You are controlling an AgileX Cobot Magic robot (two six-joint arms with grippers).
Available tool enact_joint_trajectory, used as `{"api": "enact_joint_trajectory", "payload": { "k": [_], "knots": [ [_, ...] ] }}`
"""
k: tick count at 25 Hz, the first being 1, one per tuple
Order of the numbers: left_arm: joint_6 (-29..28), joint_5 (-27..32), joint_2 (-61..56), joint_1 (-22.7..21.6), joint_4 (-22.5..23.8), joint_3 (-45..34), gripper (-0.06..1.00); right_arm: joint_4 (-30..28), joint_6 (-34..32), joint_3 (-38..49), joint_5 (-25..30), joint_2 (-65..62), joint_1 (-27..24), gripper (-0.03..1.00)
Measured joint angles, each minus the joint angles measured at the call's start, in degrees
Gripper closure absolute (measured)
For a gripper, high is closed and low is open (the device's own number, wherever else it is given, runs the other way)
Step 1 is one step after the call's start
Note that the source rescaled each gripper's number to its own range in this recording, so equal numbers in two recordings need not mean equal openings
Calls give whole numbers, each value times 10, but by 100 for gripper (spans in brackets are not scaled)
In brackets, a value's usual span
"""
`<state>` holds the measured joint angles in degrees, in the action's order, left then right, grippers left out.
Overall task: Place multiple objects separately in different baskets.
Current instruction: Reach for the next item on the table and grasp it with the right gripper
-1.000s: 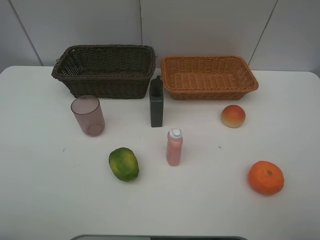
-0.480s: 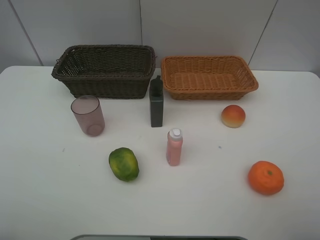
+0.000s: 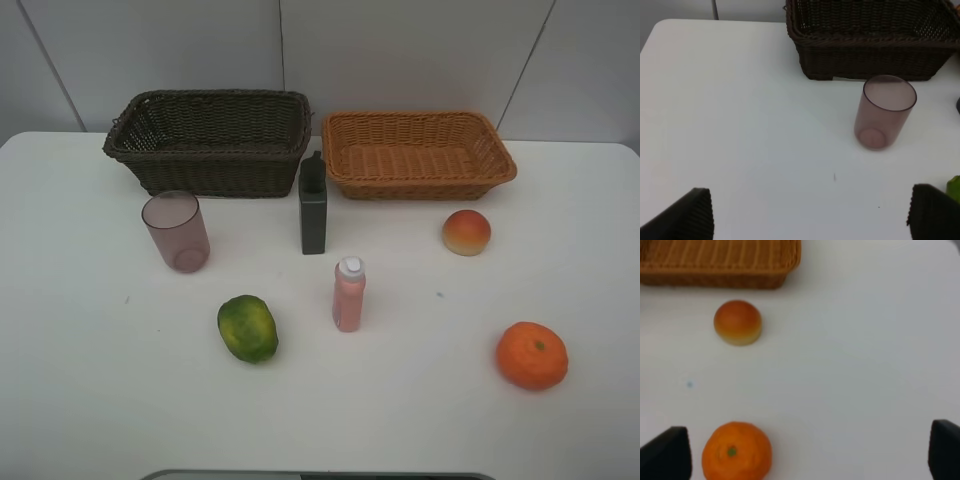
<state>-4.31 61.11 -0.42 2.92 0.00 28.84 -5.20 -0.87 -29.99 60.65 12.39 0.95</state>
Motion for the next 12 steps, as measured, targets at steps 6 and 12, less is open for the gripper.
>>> {"api": "enact_joint_trajectory", "payload": {
  "k": [6,12],
  "knots": [
    [0,0,0,0,0,0,-5,38,0,-35,-79,191,0,-3],
    [0,0,0,0,0,0,-5,52,0,-65,-151,400,8,-3]
  ]
}}
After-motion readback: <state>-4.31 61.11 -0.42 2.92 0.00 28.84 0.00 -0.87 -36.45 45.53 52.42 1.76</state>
